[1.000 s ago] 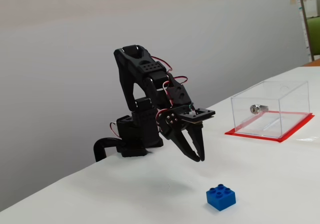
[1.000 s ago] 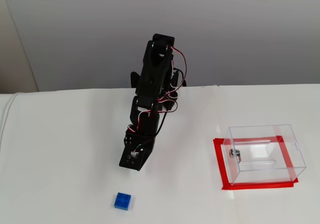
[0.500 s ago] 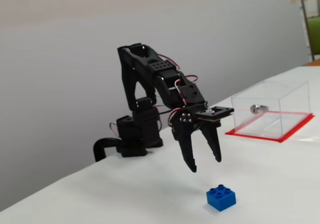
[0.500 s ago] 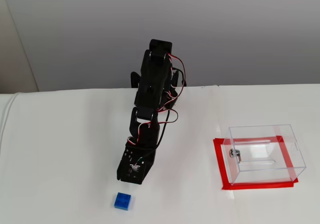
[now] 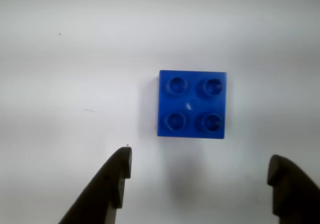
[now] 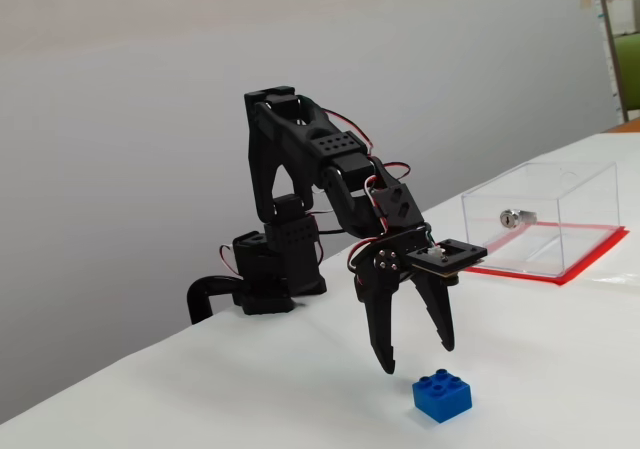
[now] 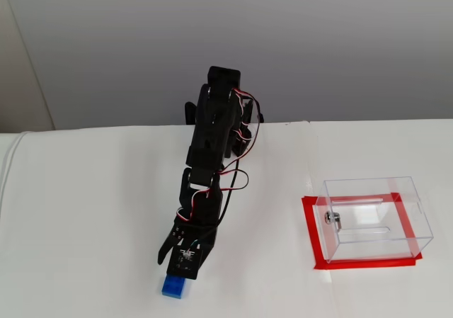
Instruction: Pick the blue lego brick and place it into the transparent box
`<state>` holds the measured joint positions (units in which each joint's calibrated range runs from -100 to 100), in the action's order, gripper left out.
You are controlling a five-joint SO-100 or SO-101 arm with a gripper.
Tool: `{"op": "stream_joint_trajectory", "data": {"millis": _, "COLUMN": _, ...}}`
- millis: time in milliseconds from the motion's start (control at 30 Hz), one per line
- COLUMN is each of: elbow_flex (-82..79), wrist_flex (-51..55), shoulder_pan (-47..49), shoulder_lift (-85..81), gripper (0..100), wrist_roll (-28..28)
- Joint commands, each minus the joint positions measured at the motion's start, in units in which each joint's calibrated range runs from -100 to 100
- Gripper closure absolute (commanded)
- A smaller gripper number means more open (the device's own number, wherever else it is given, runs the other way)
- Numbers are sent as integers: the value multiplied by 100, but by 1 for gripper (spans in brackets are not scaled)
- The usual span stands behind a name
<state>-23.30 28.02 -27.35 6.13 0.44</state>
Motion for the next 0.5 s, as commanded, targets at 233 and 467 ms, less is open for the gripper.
{"op": "stream_joint_trajectory", "data": {"millis": 233, "elbow_flex": 1173, "wrist_flex": 0, "shoulder_pan": -93, "shoulder_lift": 520, "gripper": 70, "wrist_roll": -49}}
{"op": "stream_joint_trajectory", "data": {"millis": 467, "elbow_flex": 1562, "wrist_flex": 0, "shoulder_pan": -93, "shoulder_lift": 935, "gripper": 70, "wrist_roll": -54}}
